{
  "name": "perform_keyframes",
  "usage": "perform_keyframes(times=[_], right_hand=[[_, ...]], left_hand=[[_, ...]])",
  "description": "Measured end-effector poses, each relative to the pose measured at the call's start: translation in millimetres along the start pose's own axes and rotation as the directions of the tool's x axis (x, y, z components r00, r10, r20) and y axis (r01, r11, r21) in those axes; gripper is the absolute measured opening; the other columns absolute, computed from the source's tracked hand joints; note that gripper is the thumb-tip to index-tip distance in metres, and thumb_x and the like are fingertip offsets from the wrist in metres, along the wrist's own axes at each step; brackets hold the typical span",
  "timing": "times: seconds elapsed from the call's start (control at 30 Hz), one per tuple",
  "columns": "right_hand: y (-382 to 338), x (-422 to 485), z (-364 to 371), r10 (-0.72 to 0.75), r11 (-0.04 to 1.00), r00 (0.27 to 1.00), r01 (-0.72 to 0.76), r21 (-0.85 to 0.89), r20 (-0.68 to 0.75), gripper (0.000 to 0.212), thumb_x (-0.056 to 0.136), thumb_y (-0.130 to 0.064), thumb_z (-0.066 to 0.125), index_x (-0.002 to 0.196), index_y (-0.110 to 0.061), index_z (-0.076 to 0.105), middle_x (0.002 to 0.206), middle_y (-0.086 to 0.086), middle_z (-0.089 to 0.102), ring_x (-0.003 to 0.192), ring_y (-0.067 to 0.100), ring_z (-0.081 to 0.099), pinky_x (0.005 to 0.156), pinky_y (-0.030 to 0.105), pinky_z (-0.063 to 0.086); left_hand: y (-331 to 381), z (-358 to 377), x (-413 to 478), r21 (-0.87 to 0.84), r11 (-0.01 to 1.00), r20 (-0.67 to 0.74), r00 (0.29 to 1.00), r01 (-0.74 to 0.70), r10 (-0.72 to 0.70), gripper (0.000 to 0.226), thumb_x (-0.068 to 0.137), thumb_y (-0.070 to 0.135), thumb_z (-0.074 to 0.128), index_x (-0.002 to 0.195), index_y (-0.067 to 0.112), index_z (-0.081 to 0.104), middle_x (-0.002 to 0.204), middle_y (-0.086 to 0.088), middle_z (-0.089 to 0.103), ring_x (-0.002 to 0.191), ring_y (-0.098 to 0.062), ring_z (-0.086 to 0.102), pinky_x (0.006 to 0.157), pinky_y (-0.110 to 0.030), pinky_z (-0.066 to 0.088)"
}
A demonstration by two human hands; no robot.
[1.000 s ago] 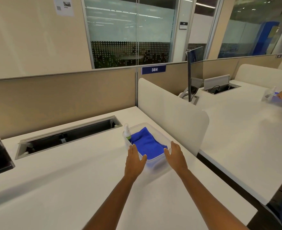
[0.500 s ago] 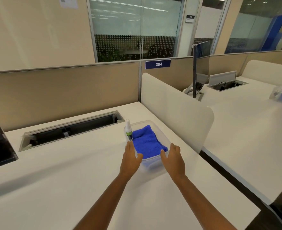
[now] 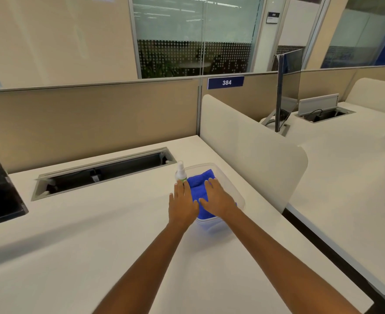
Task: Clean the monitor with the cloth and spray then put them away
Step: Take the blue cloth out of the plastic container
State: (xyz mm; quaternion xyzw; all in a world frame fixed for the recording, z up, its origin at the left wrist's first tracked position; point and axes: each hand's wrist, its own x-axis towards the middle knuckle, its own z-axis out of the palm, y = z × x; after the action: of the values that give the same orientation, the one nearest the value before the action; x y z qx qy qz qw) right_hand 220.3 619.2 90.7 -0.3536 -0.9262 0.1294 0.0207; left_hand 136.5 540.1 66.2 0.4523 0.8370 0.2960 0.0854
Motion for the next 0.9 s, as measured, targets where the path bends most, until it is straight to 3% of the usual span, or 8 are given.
perform_keyframes(times=[0.13,0.37,0.53,0.77,0.9], right_hand=[[-5,21,12,0.023,0.995,0.990,-0.009,-0.101,0.139,0.068,0.097,-0.039,0.039,0.147,-0.003,0.009,0.157,0.015,0.004,0.145,0.028,0.004,0.115,0.042,0.020],[3,38,35,0.118,0.990,0.945,-0.089,-0.107,0.307,0.088,0.090,-0.056,0.043,0.147,-0.008,-0.004,0.157,0.015,-0.007,0.145,0.031,-0.005,0.117,0.050,0.006],[12,38,44,0.088,0.988,0.935,-0.038,-0.150,0.343,0.095,0.088,-0.051,0.051,0.147,-0.009,-0.011,0.156,0.015,-0.014,0.144,0.032,-0.009,0.118,0.051,0.005],[11,41,37,0.093,0.993,0.921,-0.056,-0.107,0.378,0.072,0.097,-0.033,0.039,0.147,-0.007,-0.006,0.156,0.016,-0.010,0.145,0.032,-0.005,0.117,0.050,0.007],[17,40,20,0.064,0.997,0.923,-0.075,0.013,0.380,0.062,0.099,-0.023,0.037,0.149,-0.009,0.002,0.157,0.014,0.003,0.145,0.030,0.008,0.116,0.038,0.013]], left_hand=[[-2,-1,11,0.078,0.996,0.038,0.998,0.038,-0.041,0.061,0.095,0.027,0.040,0.145,0.011,0.010,0.156,-0.009,0.011,0.144,-0.024,0.011,0.117,-0.043,0.009],[-9,6,13,0.005,0.996,0.018,0.996,0.089,-0.089,0.062,0.095,0.033,0.038,0.146,0.013,0.008,0.157,-0.005,0.010,0.144,-0.022,0.011,0.117,-0.043,0.005],[-15,12,12,-0.073,0.994,-0.002,0.997,0.079,-0.079,0.065,0.095,0.035,0.038,0.147,0.014,0.005,0.157,-0.003,0.009,0.145,-0.020,0.009,0.117,-0.043,0.003],[-19,16,14,-0.126,0.989,-0.010,0.997,0.078,-0.080,0.066,0.095,0.032,0.040,0.147,0.015,0.003,0.158,-0.002,0.006,0.145,-0.020,0.007,0.117,-0.041,0.004],[-21,17,15,-0.148,0.987,0.003,0.998,0.065,-0.065,0.067,0.095,0.030,0.041,0.147,0.015,0.003,0.158,-0.003,0.004,0.145,-0.020,0.011,0.117,-0.040,0.008]])
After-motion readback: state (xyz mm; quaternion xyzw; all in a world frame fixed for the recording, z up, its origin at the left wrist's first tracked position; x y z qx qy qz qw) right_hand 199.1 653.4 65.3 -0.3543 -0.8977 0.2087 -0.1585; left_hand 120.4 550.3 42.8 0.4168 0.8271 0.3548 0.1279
